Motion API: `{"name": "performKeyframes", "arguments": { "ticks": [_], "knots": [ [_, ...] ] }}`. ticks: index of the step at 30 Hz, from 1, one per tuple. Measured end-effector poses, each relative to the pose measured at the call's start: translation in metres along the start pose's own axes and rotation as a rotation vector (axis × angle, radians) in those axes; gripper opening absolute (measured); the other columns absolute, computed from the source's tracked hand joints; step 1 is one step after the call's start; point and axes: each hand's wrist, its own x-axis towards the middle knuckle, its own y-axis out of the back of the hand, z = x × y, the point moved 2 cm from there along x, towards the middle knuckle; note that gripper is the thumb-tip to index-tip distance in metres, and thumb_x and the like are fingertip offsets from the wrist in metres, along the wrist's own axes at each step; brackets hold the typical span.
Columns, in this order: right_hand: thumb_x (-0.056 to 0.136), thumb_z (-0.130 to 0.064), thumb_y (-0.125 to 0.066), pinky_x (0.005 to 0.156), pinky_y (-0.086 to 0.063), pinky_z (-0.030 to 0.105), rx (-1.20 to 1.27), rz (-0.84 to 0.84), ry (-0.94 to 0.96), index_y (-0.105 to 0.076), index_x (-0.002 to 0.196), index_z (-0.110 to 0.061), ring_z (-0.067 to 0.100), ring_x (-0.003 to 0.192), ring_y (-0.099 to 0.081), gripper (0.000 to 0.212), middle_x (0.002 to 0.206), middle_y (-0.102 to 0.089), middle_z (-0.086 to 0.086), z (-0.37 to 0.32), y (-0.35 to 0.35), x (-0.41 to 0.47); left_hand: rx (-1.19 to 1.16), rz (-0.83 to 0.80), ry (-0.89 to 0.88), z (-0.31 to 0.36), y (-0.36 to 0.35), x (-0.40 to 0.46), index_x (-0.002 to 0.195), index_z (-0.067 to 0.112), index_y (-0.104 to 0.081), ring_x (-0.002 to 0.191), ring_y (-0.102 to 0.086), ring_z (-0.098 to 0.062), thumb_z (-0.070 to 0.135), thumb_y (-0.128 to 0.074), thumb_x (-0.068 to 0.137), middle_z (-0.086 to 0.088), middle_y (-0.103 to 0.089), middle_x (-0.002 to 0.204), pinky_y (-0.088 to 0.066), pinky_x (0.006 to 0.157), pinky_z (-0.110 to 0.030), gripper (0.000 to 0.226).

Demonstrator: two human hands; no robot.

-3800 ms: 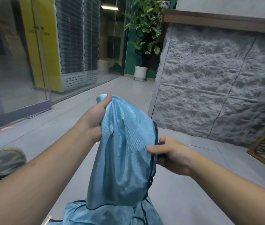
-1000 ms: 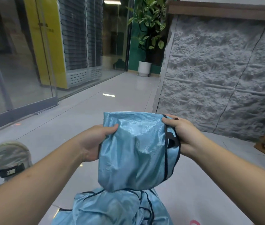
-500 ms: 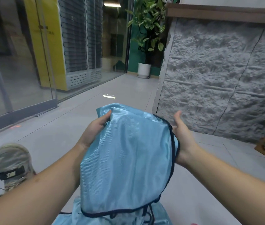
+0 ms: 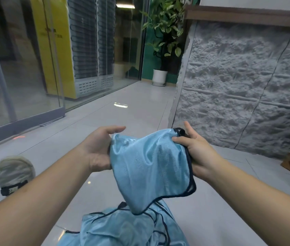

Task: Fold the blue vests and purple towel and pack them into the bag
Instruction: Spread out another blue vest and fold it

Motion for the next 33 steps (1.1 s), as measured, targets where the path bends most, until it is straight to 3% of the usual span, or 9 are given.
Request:
{"name": "performKeyframes", "arguments": {
  "ticks": [4,6,9,12,14,18,24,28,33],
  "knots": [
    [0.097,0.01,-0.06,0.07,-0.066,0.047,0.036,0.049,-0.022,-0.032,0.161,-0.037,0.034,0.094,-0.078,0.084,0.135,-0.064,0.012,-0.001,0.001,0.003,-0.105,0.01,-0.072,0.002,-0.002,0.0,0.124,-0.007,-0.06,0.086,-0.076,-0.034,0.003,-0.057,0.087,-0.022,-0.072,0.104,-0.064,0.082,-0.041,0.038],
    [0.098,0.01,-0.058,0.069,-0.066,0.043,0.067,0.057,-0.043,-0.045,0.156,-0.025,0.033,0.095,-0.078,0.069,0.133,-0.067,0.016,-0.002,0.002,0.006,-0.226,0.057,-0.131,0.0,0.0,0.005,0.125,-0.012,-0.059,0.074,-0.077,-0.034,0.006,-0.055,0.096,-0.024,-0.074,0.09,-0.064,0.072,-0.039,0.034],
    [0.102,0.009,-0.052,0.07,-0.066,0.04,0.056,0.059,-0.059,-0.07,0.128,-0.011,0.033,0.093,-0.078,0.038,0.114,-0.077,0.02,-0.003,0.003,0.009,-0.27,0.017,-0.191,-0.004,0.003,0.012,0.127,-0.007,-0.066,0.113,-0.07,-0.041,0.029,-0.058,0.101,-0.023,-0.067,0.131,-0.053,0.099,-0.051,0.045],
    [0.104,0.007,-0.048,0.076,-0.066,0.041,-0.017,0.093,-0.065,-0.074,0.115,-0.005,0.032,0.089,-0.077,0.031,0.109,-0.078,0.022,-0.003,0.006,0.01,-0.066,-0.055,-0.221,-0.009,0.003,0.017,0.153,0.035,-0.048,0.118,-0.07,-0.032,0.024,-0.063,0.1,0.0,-0.065,0.133,-0.05,0.105,-0.049,0.056],
    [0.104,0.007,-0.047,0.08,-0.066,0.041,-0.044,0.068,-0.079,-0.073,0.119,-0.003,0.033,0.095,-0.076,0.031,0.111,-0.077,0.023,-0.005,0.008,0.011,0.094,-0.071,-0.276,-0.009,0.0,0.015,0.148,0.046,-0.049,0.11,-0.074,-0.027,0.008,-0.062,0.098,-0.003,-0.071,0.126,-0.054,0.098,-0.044,0.065],
    [0.096,0.01,-0.057,0.08,-0.064,0.037,-0.116,-0.026,-0.073,-0.072,0.122,-0.003,0.031,0.101,-0.077,0.033,0.114,-0.077,0.02,-0.013,0.01,0.011,0.252,-0.009,-0.38,-0.005,-0.002,0.007,0.133,0.03,-0.067,0.097,-0.074,-0.037,-0.016,-0.059,0.092,-0.026,-0.072,0.121,-0.063,0.082,-0.043,0.062],
    [0.077,0.026,-0.069,0.075,-0.064,0.034,-0.457,-0.097,-0.035,-0.071,0.128,-0.005,0.034,0.096,-0.078,0.06,0.108,-0.079,0.017,-0.027,0.009,0.008,0.447,0.129,-0.439,0.009,-0.003,0.005,0.104,0.001,-0.074,0.087,-0.077,-0.036,-0.011,-0.063,0.094,-0.023,-0.075,0.113,-0.065,0.079,-0.046,0.019],
    [0.072,0.026,-0.075,0.087,-0.064,0.043,-0.718,-0.076,-0.021,-0.069,0.131,-0.006,0.037,0.097,-0.077,0.067,0.113,-0.076,0.018,-0.031,0.011,0.006,0.579,0.093,-0.366,0.012,-0.005,-0.002,0.117,0.009,-0.073,0.096,-0.074,-0.044,-0.014,-0.079,0.078,-0.029,-0.073,0.11,-0.064,0.086,-0.046,0.046],
    [0.07,0.008,-0.087,0.088,-0.064,0.037,-1.116,-0.034,0.05,-0.076,0.125,-0.017,0.027,0.097,-0.074,0.062,0.114,-0.074,0.006,-0.031,0.006,0.004,1.051,0.289,-0.451,0.01,-0.016,-0.008,0.131,0.024,-0.068,0.097,-0.062,-0.018,0.004,-0.092,0.072,-0.003,-0.061,0.124,-0.05,0.072,-0.022,0.066]
  ]
}}
